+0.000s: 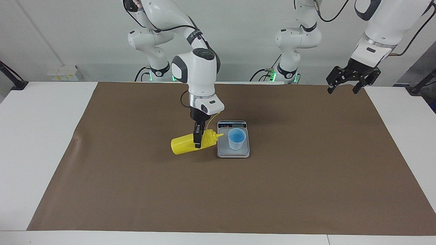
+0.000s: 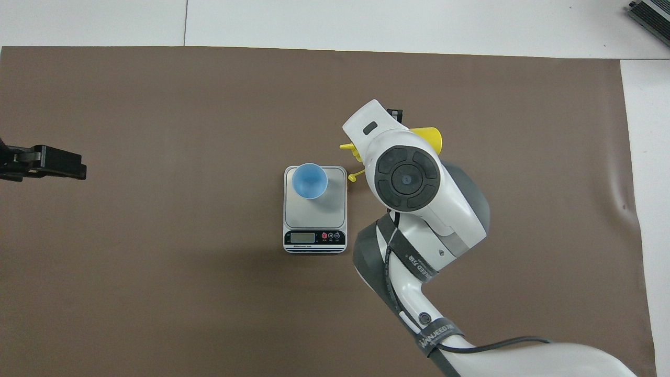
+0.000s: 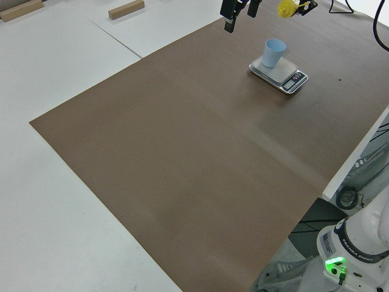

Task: Pour seasoning into cup on scale with both arms
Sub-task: 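Lift the yellow bottle with the right gripper toward the blue cup, then tilt the yellow bottle over the blue cup with the right gripper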

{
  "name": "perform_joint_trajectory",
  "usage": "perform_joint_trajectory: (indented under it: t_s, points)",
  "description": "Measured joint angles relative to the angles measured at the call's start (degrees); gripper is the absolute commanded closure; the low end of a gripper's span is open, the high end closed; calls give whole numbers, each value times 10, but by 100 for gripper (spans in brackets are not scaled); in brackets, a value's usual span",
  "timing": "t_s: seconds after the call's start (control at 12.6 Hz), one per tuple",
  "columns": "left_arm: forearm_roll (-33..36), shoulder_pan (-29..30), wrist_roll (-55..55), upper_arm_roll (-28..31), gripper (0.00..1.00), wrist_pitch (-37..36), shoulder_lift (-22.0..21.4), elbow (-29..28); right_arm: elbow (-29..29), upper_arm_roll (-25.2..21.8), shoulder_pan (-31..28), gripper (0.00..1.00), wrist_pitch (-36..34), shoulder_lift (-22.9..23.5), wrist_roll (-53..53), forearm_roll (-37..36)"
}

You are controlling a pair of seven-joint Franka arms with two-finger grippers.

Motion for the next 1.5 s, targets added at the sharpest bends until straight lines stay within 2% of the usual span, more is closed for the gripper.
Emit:
perform_joint_trajectory:
  t_s: [0.55,1.27,1.5]
  points:
    - [0,0,0,0,0,0,0,0,71,0,61,100,-66,65,8,-145]
    - [0,0,0,0,0,0,0,0,79,0,108,100,-114,89,9,-311]
    - [0,0,0,0,0,0,0,0,79,0,117,100,-122,91,9,-322]
